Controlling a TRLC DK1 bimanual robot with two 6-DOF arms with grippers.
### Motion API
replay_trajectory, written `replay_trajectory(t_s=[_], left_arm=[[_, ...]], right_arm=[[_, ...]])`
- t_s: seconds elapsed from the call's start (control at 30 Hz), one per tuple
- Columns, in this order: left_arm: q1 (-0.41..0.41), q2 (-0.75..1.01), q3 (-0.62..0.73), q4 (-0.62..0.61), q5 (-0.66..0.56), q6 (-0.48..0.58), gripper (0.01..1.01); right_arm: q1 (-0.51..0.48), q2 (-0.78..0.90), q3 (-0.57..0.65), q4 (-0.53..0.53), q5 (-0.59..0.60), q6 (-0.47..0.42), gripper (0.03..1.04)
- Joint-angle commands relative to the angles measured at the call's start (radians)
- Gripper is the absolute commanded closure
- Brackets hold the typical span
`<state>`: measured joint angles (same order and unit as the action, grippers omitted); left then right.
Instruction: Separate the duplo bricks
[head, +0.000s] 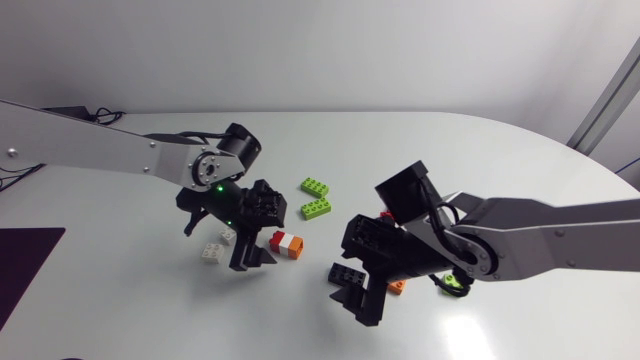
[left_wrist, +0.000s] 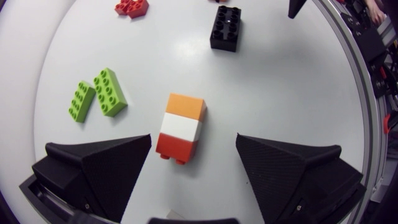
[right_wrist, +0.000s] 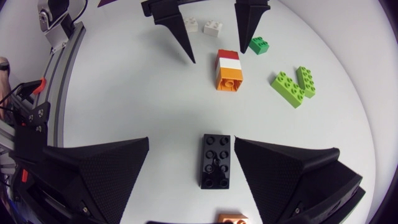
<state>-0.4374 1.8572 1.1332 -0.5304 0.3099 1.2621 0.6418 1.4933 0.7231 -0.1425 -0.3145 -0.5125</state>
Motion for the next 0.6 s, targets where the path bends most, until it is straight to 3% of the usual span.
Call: replay_trajectory(t_s=[0.0, 0.3, 0.57], left_arm=[[-0.006, 0.063, 0.082, -0.036, 0.0, 0.059, 0.085], [0.008, 0.194, 0.287, -0.21, -0.029, 0.145, 0.118], [0.017, 0.209, 0.283, -0.256, -0.057, 0.2, 0.164]], right_arm=[[-0.011, -0.011, -0.033, 0.012, -0.009, 0.006, 0.08], [-0.027, -0.011, -0.045, 0.026, -0.021, 0.003, 0.08], [-0.044, 0.012, -0.024, 0.026, -0.035, -0.001, 0.08]])
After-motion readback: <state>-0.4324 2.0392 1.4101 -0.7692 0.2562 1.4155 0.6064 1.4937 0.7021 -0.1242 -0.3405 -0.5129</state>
